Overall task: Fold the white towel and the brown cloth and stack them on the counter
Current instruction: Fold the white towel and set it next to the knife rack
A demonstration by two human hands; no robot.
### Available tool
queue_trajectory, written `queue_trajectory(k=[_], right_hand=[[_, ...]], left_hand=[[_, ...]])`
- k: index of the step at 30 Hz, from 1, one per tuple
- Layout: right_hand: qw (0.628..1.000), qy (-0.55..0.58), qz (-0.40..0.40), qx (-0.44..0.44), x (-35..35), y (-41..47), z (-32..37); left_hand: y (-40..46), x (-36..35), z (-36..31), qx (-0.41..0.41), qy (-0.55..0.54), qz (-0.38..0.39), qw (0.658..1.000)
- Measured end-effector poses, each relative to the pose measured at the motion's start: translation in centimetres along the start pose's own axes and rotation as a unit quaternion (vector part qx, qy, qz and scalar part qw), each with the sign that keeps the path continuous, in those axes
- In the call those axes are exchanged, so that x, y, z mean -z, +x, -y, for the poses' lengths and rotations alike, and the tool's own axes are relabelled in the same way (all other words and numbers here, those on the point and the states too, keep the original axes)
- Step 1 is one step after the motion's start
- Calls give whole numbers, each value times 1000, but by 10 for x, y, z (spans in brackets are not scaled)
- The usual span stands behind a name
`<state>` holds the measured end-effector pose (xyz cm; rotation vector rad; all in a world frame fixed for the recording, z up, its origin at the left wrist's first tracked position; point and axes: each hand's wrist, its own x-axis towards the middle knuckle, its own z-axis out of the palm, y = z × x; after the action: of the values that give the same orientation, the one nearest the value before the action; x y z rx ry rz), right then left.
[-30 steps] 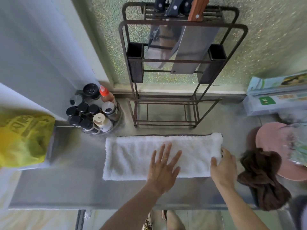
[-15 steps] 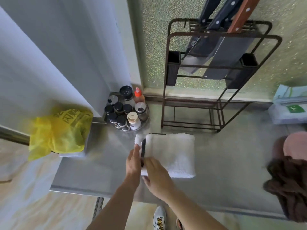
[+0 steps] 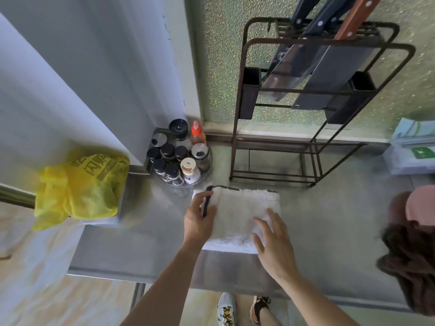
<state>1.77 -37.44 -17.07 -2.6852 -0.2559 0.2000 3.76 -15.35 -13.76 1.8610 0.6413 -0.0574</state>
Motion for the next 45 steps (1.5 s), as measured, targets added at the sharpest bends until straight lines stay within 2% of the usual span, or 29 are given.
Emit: queue_trajectory(k=[3, 6, 9, 11, 12, 15, 17, 20, 26, 32, 35, 37, 39, 40, 42, 45], right_hand=[[999, 6, -22, 24, -4, -4, 3], [996, -38, 9, 84, -13, -9, 7], [996, -49, 4, 79, -13, -7, 11], [997, -46, -26, 61, -9, 2, 11], [997, -48, -36, 58, -8, 8, 13], [995, -77, 5, 65, -10, 32, 19], [991, -103, 56, 67, -16, 44, 18], [987, -125, 84, 56, -24, 50, 8], [988, -127, 72, 48, -39, 51, 2], [990, -110, 76, 50, -34, 51, 4], [992, -84, 78, 46, -22, 45, 6], [999, -36, 25, -2, -11, 33, 7], [994, 31, -44, -93, -1, 22, 7], [985, 73, -54, -146, 1, 18, 7], [959, 156, -39, -236, 2, 15, 7], [927, 232, -16, -293, 5, 15, -1]], left_hand=[[-5, 16, 8, -65, 43, 15, 997], [0, 25, 29, -111, 125, 4, 986], [-1, 24, 37, -127, 200, -23, 971], [-5, 17, 34, -174, 292, -83, 937], [-6, 12, 32, -220, 332, -89, 913], [-1, -6, 32, -346, 439, 24, 829], [7, -11, 41, -334, 489, 68, 803], [19, -9, 53, -273, 522, 72, 805], [28, -17, 63, -232, 528, 71, 814], [27, -15, 56, -235, 528, 82, 812], [17, -11, 48, -239, 513, 71, 821], [3, -6, 45, -228, 488, 49, 841], [-12, -1, 47, -201, 444, 29, 873], [-18, 1, 49, -187, 418, 24, 889], [-27, 1, 55, -167, 373, 24, 912], [-35, -9, 60, -176, 344, 26, 922]])
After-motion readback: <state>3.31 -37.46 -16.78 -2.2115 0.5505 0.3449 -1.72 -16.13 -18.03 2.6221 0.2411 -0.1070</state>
